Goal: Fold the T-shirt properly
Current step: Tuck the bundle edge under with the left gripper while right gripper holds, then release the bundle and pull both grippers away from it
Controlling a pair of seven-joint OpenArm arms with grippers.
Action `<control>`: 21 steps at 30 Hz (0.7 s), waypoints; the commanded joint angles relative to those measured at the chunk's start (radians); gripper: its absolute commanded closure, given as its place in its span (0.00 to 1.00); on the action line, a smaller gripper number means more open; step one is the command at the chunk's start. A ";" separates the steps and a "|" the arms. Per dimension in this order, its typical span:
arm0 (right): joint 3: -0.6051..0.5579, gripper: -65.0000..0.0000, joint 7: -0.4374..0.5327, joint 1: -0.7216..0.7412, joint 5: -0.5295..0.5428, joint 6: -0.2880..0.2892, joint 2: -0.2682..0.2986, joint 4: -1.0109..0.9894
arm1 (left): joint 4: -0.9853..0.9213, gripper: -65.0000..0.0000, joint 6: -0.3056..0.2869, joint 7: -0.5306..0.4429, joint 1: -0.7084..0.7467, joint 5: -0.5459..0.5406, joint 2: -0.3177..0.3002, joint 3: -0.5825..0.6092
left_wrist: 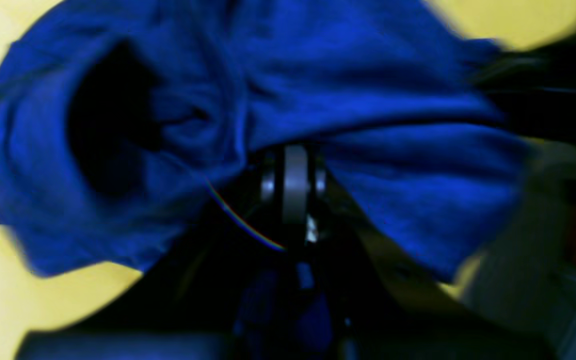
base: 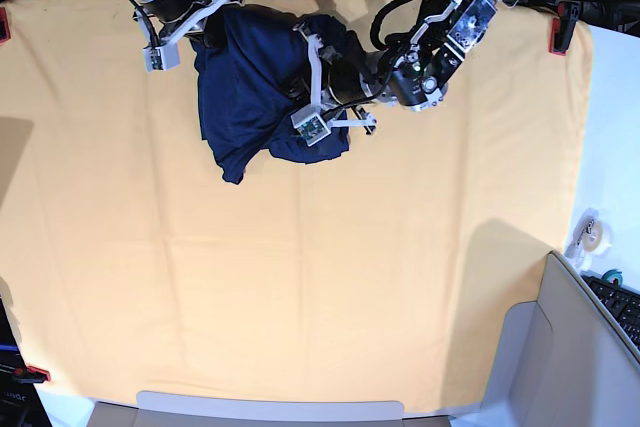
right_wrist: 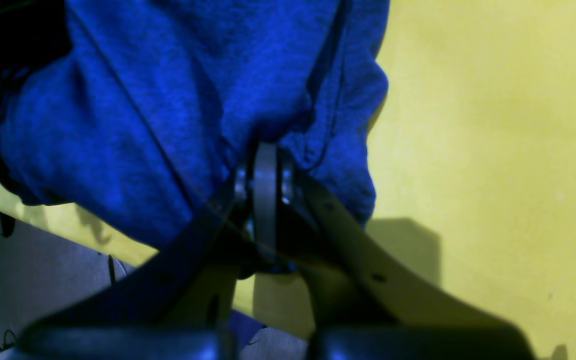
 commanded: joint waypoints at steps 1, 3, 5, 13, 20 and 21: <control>0.002 1.00 -0.035 -0.012 -0.033 0.001 -0.003 0.005 | 0.019 1.00 0.002 -0.036 -0.037 0.024 0.001 -0.009; 0.002 1.00 -0.035 -0.014 -0.033 0.001 -0.003 0.005 | 0.019 1.00 0.002 -0.039 -0.046 0.067 0.001 -0.009; 0.002 1.00 -0.035 -0.015 -0.033 0.001 -0.001 0.005 | 0.019 1.00 0.002 -0.040 -0.049 0.089 0.001 -0.016; -0.004 1.00 -0.035 -0.012 -0.033 0.001 -0.003 0.005 | 0.019 1.00 0.004 -0.042 -0.067 0.098 0.002 -0.177; 0.001 1.00 -0.035 -0.006 -0.033 0.001 -0.003 0.006 | 0.036 1.00 0.004 -0.037 -0.063 0.098 0.002 -0.311; 0.002 1.00 -0.035 -0.005 -0.033 0.001 -0.003 0.006 | 0.048 1.00 0.004 -0.033 -0.061 0.098 0.001 -0.326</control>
